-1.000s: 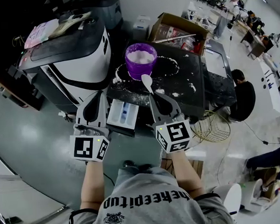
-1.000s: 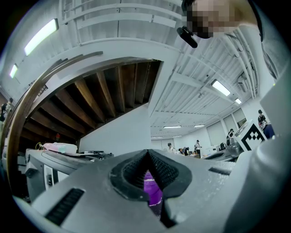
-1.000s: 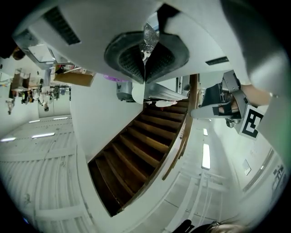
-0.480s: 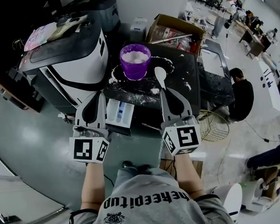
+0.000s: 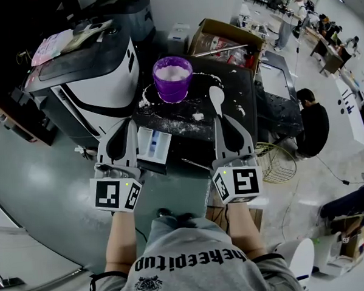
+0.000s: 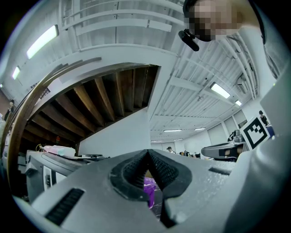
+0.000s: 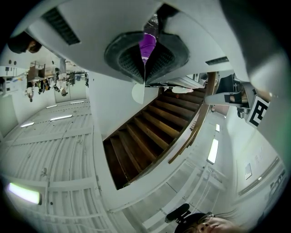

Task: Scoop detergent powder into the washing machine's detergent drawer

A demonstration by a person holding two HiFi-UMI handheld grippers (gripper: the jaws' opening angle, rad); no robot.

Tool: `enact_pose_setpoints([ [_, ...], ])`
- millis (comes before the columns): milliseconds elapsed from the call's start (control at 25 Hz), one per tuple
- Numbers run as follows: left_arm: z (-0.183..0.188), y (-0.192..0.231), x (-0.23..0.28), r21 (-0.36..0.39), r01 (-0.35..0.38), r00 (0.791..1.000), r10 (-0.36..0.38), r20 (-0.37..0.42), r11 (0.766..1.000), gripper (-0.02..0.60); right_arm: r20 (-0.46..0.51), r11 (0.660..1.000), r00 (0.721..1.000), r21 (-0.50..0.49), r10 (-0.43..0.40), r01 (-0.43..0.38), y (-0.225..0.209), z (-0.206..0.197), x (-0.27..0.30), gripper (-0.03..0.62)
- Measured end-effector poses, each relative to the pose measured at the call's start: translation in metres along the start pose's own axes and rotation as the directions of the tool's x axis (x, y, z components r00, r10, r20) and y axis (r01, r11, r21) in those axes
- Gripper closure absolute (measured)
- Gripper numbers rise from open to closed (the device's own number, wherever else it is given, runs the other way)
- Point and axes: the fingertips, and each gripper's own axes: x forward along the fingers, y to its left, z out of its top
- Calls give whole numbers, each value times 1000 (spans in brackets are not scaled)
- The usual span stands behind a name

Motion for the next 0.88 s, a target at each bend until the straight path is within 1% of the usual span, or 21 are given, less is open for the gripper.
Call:
enact_pose_setpoints([
  [520, 4, -8, -5, -13, 10, 1000, -10, 7, 1000, 578, -3, 1000, 1000, 3, 1, -1, 4, 1, -11, 588],
  [880, 2, -6, -5, -27, 12, 1000, -12, 4, 1000, 578, -4, 1000, 1000, 3, -2, 3, 7, 2, -11, 588],
])
